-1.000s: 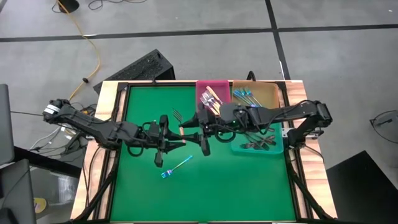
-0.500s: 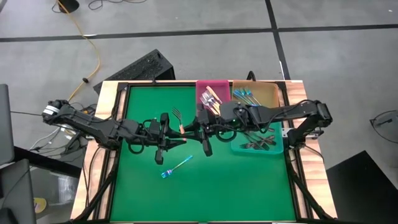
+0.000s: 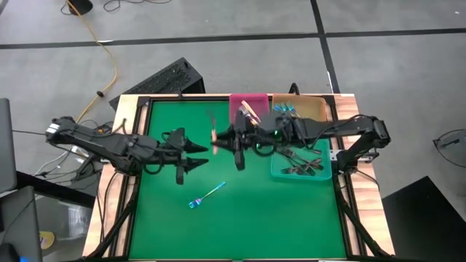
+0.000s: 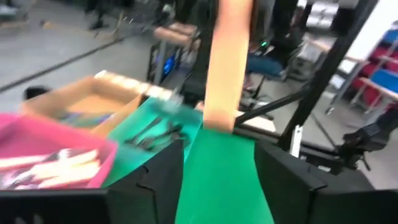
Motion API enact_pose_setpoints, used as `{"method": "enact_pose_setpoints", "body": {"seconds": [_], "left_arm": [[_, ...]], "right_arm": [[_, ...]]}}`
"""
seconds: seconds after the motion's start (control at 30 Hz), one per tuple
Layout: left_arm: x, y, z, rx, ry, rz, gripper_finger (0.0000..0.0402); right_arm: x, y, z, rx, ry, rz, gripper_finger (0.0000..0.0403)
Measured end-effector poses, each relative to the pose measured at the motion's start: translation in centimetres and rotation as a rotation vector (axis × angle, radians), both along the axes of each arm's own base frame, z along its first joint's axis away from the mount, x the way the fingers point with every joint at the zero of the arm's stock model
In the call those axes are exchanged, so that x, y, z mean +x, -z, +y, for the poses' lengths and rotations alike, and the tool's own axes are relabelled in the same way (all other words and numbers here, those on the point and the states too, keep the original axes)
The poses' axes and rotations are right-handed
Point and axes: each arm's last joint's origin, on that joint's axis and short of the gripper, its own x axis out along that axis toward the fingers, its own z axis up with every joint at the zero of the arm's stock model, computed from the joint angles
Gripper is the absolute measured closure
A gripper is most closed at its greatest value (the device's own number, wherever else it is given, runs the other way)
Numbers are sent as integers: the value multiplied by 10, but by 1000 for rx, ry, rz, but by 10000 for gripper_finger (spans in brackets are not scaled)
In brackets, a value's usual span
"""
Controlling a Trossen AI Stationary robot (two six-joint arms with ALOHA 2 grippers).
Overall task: Sort silverware by color (type)
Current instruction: Put the yellow fork into the pink bin
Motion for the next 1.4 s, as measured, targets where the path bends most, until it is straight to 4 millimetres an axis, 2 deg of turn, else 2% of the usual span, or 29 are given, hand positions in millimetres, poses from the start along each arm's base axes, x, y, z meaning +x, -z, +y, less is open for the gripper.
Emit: {"method": "enact_pose_setpoints", "body": {"seconds": [0.13, 0.37, 0.57, 0.73, 0.9, 1.07, 1.17, 1.4], "left_arm": [[-19, -11, 7, 2, -54, 53, 207], [-45, -15, 17, 44, -186, 98, 211], [-51, -13, 21, 67, -243, 126, 215], [-50, -13, 24, 47, -263, 125, 215], [-54, -15, 31, -22, -290, 100, 215], [-57, -16, 40, -48, -347, 100, 215], [-57, -16, 47, -56, -387, 91, 215], [-58, -16, 58, -87, -381, 94, 215]], "right_arm": [[-5, -4, -24, 0, 81, 23, 316], [-12, 17, -68, 3, 251, 241, 316], [-28, 38, -109, -1, 364, 475, 316], [-32, 75, -144, 3, 399, 621, 316], [-44, 103, -175, 78, 424, 665, 316], [-48, 134, -194, 125, 489, 735, 316], [-42, 155, -199, 145, 487, 793, 316], [-32, 188, -203, 245, 470, 891, 316]]}}
